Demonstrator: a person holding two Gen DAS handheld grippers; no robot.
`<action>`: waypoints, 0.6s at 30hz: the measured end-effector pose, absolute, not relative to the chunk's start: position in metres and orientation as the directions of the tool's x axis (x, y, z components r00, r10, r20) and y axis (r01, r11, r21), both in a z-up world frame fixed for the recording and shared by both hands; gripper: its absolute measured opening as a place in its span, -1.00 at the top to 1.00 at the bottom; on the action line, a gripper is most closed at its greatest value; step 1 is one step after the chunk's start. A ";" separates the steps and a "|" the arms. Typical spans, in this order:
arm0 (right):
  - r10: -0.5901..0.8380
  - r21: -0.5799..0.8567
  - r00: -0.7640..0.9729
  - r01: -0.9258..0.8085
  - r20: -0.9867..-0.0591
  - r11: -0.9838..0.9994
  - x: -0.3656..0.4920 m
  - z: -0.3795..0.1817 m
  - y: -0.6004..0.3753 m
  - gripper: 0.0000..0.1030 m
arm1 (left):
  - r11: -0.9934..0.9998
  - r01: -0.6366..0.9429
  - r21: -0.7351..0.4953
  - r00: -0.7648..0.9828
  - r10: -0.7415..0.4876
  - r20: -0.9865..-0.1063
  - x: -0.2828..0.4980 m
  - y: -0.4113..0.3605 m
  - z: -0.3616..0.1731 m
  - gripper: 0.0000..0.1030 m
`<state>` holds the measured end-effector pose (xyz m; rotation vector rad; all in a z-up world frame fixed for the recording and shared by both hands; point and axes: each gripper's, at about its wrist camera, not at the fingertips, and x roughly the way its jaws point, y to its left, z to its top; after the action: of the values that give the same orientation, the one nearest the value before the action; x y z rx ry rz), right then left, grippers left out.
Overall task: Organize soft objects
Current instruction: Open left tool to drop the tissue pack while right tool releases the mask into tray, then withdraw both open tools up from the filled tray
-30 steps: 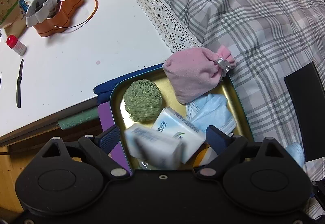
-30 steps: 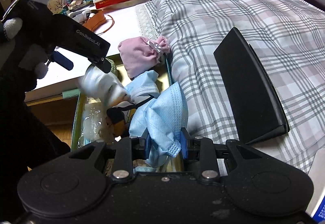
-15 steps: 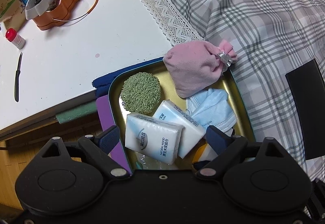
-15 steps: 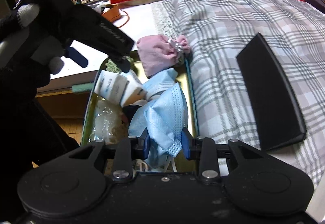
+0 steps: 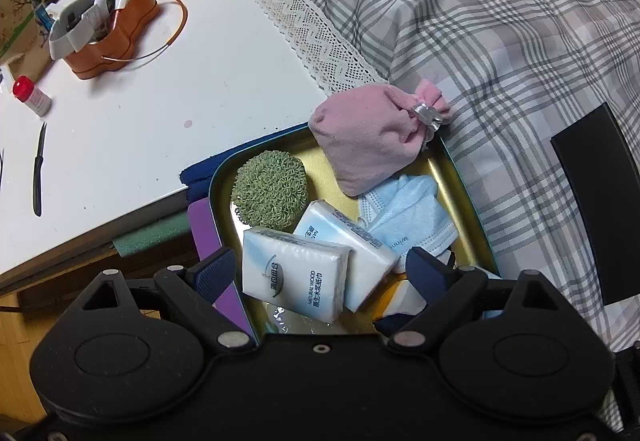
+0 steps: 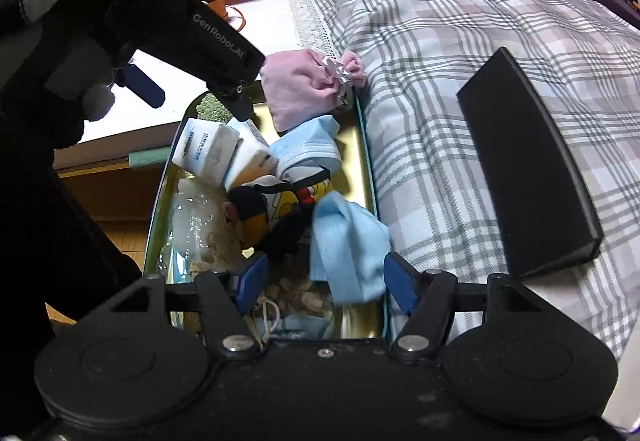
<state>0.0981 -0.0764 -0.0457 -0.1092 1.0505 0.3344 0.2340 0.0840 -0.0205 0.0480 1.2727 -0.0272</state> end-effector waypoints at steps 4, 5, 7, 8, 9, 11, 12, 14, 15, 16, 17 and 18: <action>0.183 0.031 0.468 -0.312 -0.865 0.949 0.096 -0.038 -0.085 -0.23 | 0.998 0.052 0.027 0.319 0.009 -0.948 0.229 0.083 -0.016 -0.72; 0.172 0.019 0.474 -0.309 -0.864 0.951 0.096 -0.035 -0.088 -0.23 | 0.998 0.051 0.031 0.329 0.012 -0.944 0.227 0.082 -0.015 -0.72; 0.148 -0.002 0.486 -0.295 -0.861 0.956 0.097 -0.029 -0.094 -0.23 | 0.998 0.050 0.044 0.355 0.024 -0.935 0.224 0.081 -0.011 -0.72; 0.140 -0.005 0.488 -0.285 -0.861 0.958 0.098 -0.026 -0.097 -0.24 | 0.997 0.051 0.051 0.368 0.029 -0.930 0.221 0.081 -0.009 -0.72; 0.136 -0.005 0.487 -0.276 -0.863 0.961 0.099 -0.022 -0.100 -0.24 | 0.997 0.052 0.059 0.380 0.035 -0.924 0.218 0.080 -0.007 -0.72; 0.127 -0.007 0.486 -0.264 -0.865 0.965 0.099 -0.016 -0.103 -0.24 | 0.996 0.054 0.067 0.400 0.040 -0.915 0.211 0.078 -0.005 -0.72; 0.120 -0.011 0.488 -0.256 -0.864 0.967 0.098 -0.013 -0.104 -0.24 | 0.996 0.055 0.067 0.409 0.039 -0.912 0.206 0.077 -0.005 -0.72; 0.111 -0.014 0.488 -0.245 -0.866 0.969 0.095 -0.008 -0.103 -0.24 | 0.996 0.058 0.070 0.422 0.039 -0.906 0.195 0.074 -0.004 -0.72; 0.108 -0.014 0.486 -0.241 -0.867 0.970 0.093 -0.007 -0.102 -0.24 | 0.995 0.059 0.075 0.429 0.042 -0.902 0.189 0.071 -0.004 -0.72; 0.105 -0.015 0.485 -0.237 -0.868 0.971 0.090 -0.006 -0.101 -0.24 | 0.995 0.061 0.083 0.436 0.049 -0.899 0.183 0.069 -0.004 -0.72; 0.104 -0.016 0.487 -0.235 -0.867 0.972 0.087 -0.005 -0.100 -0.24 | 0.993 0.065 0.101 0.441 0.062 -0.895 0.177 0.065 -0.003 -0.72; 0.100 -0.020 0.490 -0.235 -0.866 0.972 0.083 -0.004 -0.099 -0.24 | 0.990 0.070 0.122 0.448 0.078 -0.891 0.171 0.061 -0.004 -0.72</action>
<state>0.0833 -0.0989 -0.0038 -0.1422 1.0393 0.2041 0.1710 0.0615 -0.0035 0.1485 1.1075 0.0046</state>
